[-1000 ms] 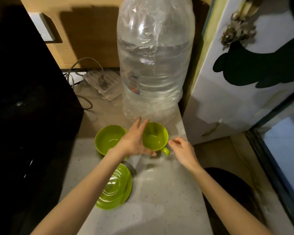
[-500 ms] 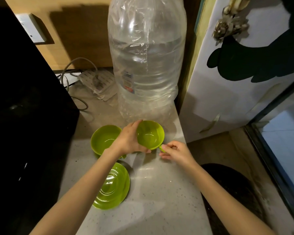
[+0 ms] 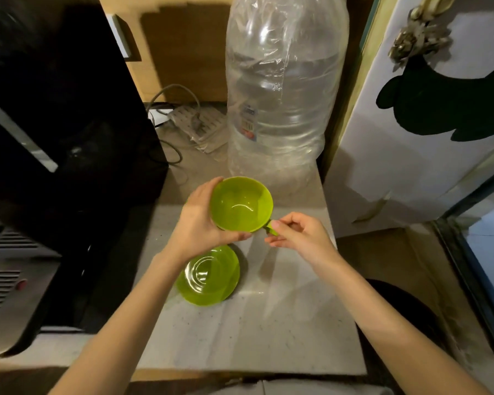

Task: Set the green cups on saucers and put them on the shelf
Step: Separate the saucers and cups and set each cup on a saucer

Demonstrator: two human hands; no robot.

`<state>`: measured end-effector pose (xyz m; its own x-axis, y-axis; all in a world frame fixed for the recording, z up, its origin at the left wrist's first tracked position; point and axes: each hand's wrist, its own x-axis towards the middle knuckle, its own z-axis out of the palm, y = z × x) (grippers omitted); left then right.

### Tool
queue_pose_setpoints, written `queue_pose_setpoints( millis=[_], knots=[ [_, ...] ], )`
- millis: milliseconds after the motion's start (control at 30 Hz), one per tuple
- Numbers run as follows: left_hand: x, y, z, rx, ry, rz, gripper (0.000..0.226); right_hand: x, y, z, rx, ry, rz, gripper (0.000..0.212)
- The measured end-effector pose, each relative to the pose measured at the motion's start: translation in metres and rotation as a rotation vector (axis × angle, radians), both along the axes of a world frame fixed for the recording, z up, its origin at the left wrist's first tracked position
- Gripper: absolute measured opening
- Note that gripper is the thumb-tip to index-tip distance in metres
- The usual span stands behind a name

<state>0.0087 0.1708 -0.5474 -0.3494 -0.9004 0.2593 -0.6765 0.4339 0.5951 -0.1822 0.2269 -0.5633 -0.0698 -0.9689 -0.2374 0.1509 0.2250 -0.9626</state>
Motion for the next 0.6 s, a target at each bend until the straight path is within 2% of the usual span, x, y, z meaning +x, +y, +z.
queue_pose_setpoints(
  millis=[333, 600],
  knots=[
    [0.061, 0.063, -0.024, 0.073, 0.031, 0.222, 0.108, 0.05, 0.016, -0.023, 0.057, 0.065, 0.248, 0.015],
    [0.067, 0.089, -0.055, 0.145, 0.024, 0.301, 0.105, 0.058, 0.026, -0.05, 0.127, 0.226, 0.339, 0.014]
  ],
)
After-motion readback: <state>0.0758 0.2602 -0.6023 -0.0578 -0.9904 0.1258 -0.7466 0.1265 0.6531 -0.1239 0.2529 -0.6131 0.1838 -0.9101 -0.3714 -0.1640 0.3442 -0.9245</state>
